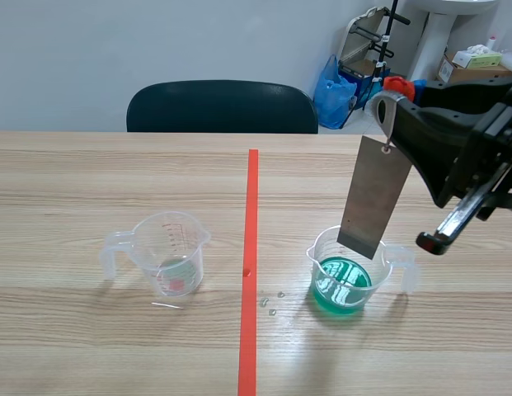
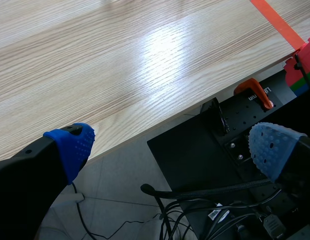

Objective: Do the redox reaction experiment

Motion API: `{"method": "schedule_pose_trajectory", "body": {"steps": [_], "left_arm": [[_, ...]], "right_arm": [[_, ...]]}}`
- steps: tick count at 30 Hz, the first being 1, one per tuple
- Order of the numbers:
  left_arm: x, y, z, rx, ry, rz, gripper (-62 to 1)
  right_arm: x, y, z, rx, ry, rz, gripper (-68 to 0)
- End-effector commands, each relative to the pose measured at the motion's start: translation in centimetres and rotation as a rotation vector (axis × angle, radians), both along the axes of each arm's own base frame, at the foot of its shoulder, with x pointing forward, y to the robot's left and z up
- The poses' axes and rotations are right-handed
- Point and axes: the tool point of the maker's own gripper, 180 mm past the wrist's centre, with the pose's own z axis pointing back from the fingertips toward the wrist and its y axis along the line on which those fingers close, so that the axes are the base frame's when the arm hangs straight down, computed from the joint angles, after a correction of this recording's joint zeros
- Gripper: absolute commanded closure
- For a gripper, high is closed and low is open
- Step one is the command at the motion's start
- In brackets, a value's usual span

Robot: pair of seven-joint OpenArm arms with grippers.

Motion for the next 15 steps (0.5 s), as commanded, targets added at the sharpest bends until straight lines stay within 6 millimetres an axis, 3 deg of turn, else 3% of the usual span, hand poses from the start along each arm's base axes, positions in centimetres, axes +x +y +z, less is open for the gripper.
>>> {"method": "schedule_pose_trajectory", "body": {"steps": [1, 15], "left_arm": [[0.2, -0.1, 0.4, -0.009, -0.014, 0.003, -62.3], [0.2, 0.0, 0.3, -0.005, -0.007, 0.003, -62.3]], "right_arm": [[0.1, 0.1, 1.4, 0.024, -0.04, 0.006, -1.5], [1.2, -1.1, -0.3, 0.074, -0.003, -0.043, -1.5]]}}
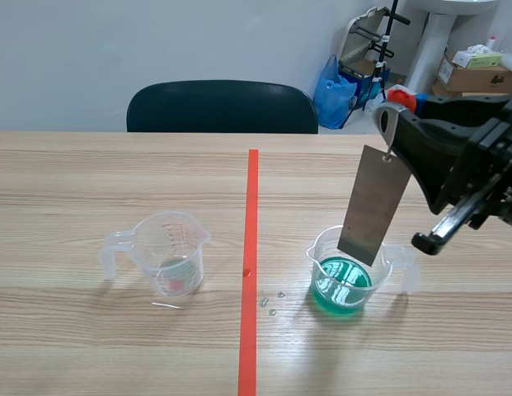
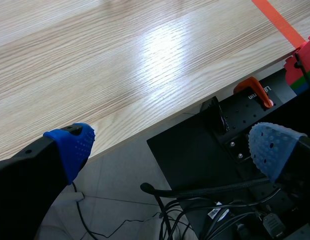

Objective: Do the redox reaction experiment

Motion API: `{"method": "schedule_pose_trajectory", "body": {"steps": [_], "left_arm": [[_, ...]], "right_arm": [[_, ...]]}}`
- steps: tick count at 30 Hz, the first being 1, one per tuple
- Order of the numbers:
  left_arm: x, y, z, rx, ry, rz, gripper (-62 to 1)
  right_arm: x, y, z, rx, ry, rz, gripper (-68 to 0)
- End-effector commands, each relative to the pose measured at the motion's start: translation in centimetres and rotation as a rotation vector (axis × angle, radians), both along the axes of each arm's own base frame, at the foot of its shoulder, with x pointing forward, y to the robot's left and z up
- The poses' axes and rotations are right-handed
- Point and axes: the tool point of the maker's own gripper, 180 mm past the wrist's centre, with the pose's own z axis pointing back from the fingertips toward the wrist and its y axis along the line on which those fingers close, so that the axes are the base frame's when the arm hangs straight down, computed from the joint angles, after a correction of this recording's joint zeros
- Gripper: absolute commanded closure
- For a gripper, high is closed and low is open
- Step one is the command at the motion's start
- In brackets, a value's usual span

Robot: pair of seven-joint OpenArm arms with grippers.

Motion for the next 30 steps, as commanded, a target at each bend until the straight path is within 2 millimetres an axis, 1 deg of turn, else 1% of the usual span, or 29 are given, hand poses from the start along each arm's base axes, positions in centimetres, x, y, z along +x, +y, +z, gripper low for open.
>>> {"method": "schedule_pose_trajectory", "body": {"steps": [1, 5, 18, 25, 30], "left_arm": [[0.2, -0.1, 0.4, -0.009, -0.014, 0.003, -62.3], [0.2, -0.1, 0.4, -0.009, -0.013, 0.003, -62.3], [0.2, -0.1, 0.4, -0.009, -0.013, 0.003, -62.3], [0.2, -0.1, 0.4, -0.009, -0.014, 0.003, -62.3], [0.2, -0.1, 0.4, -0.009, -0.014, 0.003, -62.3]], "right_arm": [[0.6, -0.4, 0.9, 0.026, -0.032, -0.017, -1.5], [1.2, -0.7, -0.2, 0.025, -0.02, -0.043, -1.5], [2.2, -0.5, -3.8, 0.044, 0.026, -0.059, -1.5], [2.3, -0.1, -6.0, 0.022, 0.034, -0.057, -1.5], [2.1, -0.2, -6.8, 0.028, 0.032, -0.058, -1.5]]}}
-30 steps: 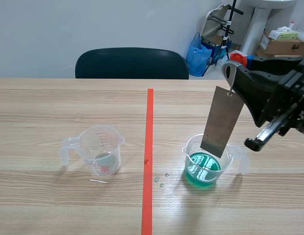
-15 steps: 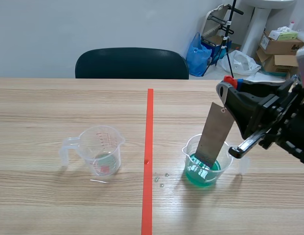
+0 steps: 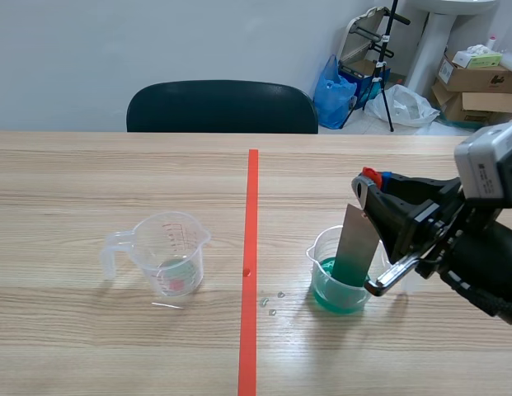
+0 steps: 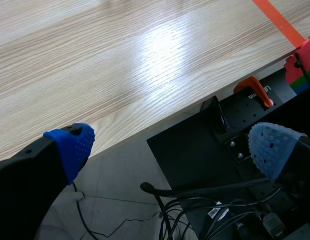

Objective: Do the redox reaction experiment

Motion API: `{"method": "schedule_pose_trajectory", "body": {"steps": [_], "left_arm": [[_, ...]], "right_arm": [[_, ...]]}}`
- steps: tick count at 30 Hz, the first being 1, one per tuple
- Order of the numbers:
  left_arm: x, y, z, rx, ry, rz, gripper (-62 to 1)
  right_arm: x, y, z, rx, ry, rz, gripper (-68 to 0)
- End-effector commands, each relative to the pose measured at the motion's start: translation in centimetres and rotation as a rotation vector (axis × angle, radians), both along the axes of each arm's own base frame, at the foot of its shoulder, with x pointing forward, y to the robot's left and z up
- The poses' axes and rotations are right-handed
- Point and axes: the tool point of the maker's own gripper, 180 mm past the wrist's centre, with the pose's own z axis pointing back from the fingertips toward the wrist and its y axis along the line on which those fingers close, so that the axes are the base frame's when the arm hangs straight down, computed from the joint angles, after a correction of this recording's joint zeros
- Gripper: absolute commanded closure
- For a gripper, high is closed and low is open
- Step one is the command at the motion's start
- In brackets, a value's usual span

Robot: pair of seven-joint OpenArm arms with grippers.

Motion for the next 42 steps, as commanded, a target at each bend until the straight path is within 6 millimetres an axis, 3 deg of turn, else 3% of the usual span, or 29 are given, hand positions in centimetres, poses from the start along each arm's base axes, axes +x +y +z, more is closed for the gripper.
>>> {"method": "schedule_pose_trajectory", "body": {"steps": [1, 13, 42], "left_arm": [[0.2, -0.1, 0.4, -0.009, -0.014, 0.003, -62.3], [0.2, -0.1, 0.4, -0.009, -0.014, 0.003, -62.3], [0.2, -0.1, 0.4, -0.009, -0.014, 0.003, -62.3]], "right_arm": [[0.3, 0.2, 1.2, 0.014, -0.044, 0.012, -1.5], [0.0, 0.2, 0.2, 0.003, -0.046, 0.011, -1.5], [0.0, 0.2, 0.2, 0.003, -0.046, 0.01, -1.5]]}}
